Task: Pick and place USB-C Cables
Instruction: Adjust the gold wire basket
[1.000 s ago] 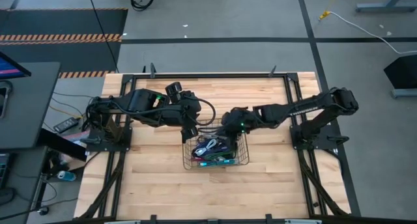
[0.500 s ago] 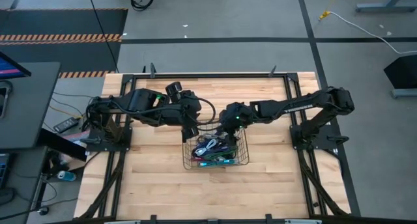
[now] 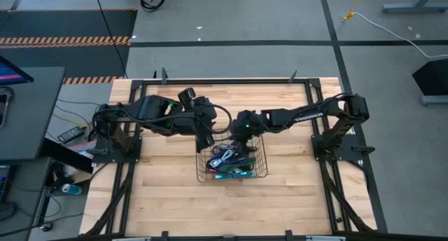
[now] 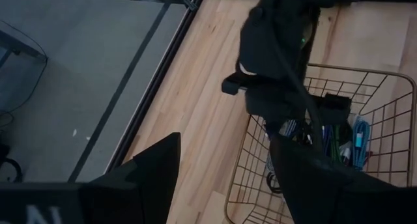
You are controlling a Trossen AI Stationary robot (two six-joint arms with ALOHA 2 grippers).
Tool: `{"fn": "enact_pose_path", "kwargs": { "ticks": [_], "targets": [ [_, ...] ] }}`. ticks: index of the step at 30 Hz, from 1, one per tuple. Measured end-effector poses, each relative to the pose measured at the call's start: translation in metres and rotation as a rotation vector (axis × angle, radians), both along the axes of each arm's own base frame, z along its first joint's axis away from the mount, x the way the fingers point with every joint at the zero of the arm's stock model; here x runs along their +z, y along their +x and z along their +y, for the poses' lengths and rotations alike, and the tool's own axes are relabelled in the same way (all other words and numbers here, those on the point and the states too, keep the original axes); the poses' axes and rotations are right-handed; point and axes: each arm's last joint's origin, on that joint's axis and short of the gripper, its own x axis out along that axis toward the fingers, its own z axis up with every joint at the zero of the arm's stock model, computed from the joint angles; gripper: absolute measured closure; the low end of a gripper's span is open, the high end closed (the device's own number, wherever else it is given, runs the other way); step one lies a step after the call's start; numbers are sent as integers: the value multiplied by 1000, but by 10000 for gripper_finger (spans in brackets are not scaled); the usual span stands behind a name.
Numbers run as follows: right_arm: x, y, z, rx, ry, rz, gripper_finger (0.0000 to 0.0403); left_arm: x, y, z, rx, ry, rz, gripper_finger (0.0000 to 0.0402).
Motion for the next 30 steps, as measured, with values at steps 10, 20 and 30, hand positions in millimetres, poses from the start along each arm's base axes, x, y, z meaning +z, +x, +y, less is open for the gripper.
{"fn": "enact_pose_path", "kwargs": {
  "ticks": [10,20,30],
  "targets": [
    [4,-2,-29,-101,-48,-24,403,0,0,0,0,-1,0,159],
    [3,-5,-35,-133,-44,2,403,0,0,-1,-4,0,3,159],
    [26,-8,20,-65,26,-22,403,-1,-1,-1,-4,2,10,159]
  ]
}}
